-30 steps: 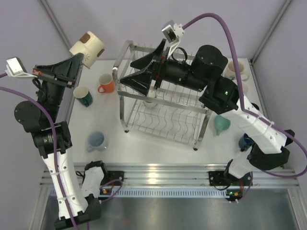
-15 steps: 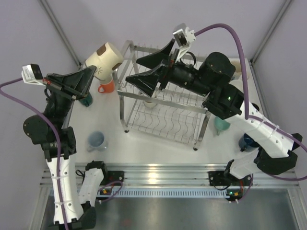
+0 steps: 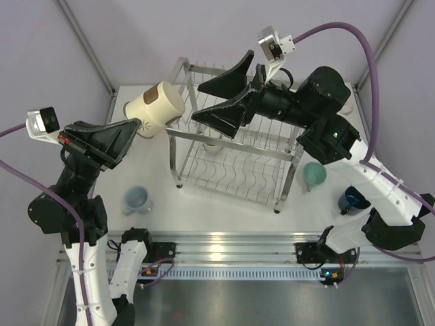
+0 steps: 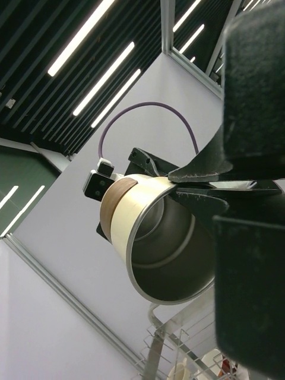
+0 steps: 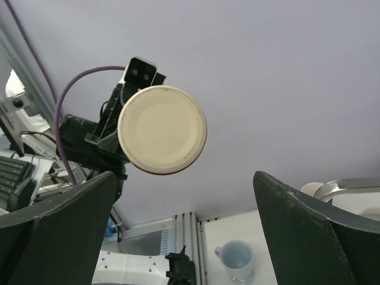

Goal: Load the cups into the dish rack
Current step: Pass the cup from the left arm to the right

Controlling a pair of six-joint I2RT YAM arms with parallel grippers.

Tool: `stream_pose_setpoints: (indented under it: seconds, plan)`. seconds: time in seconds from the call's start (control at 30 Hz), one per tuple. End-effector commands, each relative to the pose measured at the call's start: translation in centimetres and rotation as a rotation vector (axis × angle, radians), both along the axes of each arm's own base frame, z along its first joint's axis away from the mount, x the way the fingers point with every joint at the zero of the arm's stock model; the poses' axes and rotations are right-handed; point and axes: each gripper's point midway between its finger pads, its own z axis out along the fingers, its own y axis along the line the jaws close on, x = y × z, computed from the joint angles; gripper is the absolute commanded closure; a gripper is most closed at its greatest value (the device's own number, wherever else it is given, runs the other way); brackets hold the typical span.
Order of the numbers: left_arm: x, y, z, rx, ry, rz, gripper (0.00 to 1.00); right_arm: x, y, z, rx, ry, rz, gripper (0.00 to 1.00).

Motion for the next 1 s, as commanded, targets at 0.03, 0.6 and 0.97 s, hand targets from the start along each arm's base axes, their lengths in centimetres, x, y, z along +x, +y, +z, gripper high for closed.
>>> stream_pose_setpoints:
  seconds: [0.03,0.6,0.97]
  plan:
    - [-0.8,-0.4,0.2,0.022,-0.046,-0.024,1.0,-2.6,-1.5,2.7,0.069,-0.056,0.095,0.01]
    - [1.1,-0.5,-1.6,0.048,0.002,-0.031,1.0,-0.4,0.9,1.4,0.045,-0.048,0.072,0.01]
    - [1.3,-0.8,-2.2,0.062,0.009,-0.046,1.0,0.9,3.1,-0.1,0.004,-0.028,0.085,0.01]
